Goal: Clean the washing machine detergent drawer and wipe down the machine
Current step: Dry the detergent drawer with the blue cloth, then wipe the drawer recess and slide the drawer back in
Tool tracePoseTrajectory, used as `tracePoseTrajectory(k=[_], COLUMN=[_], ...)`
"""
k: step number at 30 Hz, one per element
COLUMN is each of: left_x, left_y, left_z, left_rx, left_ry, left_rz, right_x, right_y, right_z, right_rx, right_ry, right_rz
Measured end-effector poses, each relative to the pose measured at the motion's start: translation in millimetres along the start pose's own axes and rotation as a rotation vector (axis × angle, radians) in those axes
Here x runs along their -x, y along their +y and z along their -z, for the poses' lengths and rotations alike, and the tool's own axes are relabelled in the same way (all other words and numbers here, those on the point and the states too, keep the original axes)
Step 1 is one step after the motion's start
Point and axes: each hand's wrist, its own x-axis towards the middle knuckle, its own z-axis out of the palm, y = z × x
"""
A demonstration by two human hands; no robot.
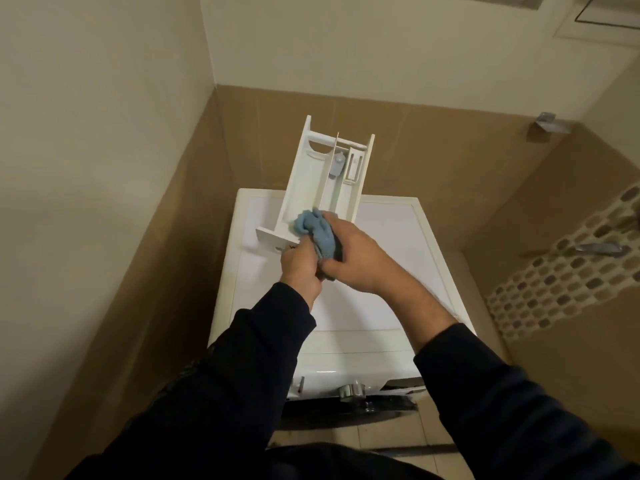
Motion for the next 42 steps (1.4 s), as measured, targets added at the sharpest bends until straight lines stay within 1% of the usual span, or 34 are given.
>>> tracePoseTrajectory(k=[2, 4, 6, 8, 12, 14, 18, 22, 26, 29, 33, 37, 42], left_x=[3.3, 11.5, 13.4, 19.0, 32.4, 41.0, 56.2, 80.0, 107.5, 126.9, 145.6, 161.3, 174.6], left_y=[-2.5, -6.6, -14.4, -20.6, -30.0, -33.1, -43.4, -60.2, -77.3, -84.6, -91.0, -96.0, -94.6], left_z=[2.5, 1.0, 0.0, -0.8, -0.6, 1.5, 11.8, 29.2, 47.0, 61.2, 91.5, 124.0, 175.2], left_rx=[0.029, 0.022, 0.017, 0.005, 0.073, 0.096, 0.088, 0.054, 0.029, 0.002, 0.022, 0.057, 0.046], left_ry=[-0.01, 0.02, 0.038, 0.083, 0.151, 0.189, 0.265, 0.296, 0.321, 0.336, 0.358, 0.362, 0.338], left_rz=[-0.025, -0.034, -0.039, -0.054, -0.05, -0.054, -0.065, -0.088, -0.079, -0.064, -0.036, 0.022, 0.09], right_x=[1.7, 3.0, 9.7, 23.5, 57.2, 73.7, 101.7, 126.6, 149.8, 165.7, 178.4, 185.2, 186.9], right_y=[7.5, 14.1, 18.6, 26.7, 56.7, 71.0, 94.2, 112.6, 113.9, 107.4, 97.1, 87.4, 60.8], right_z=[1.6, 8.2, 16.6, 21.2, 28.8, 35.7, 33.8, 4.5, -30.9, -51.7, -72.3, -92.5, -119.9], right_rx=[0.057, 0.145, 0.113, -0.033, -0.44, -0.545, -0.586, -0.655, -0.721, -0.762, -0.77, -0.68, -0.504], right_ry=[-0.047, -0.025, 0.011, 0.057, 0.247, 0.273, 0.229, 0.153, 0.131, 0.111, 0.106, 0.086, 0.118], right_rz=[0.008, -0.001, -0.006, -0.024, -0.181, -0.194, -0.226, -0.308, -0.36, -0.366, -0.375, -0.417, -0.44])
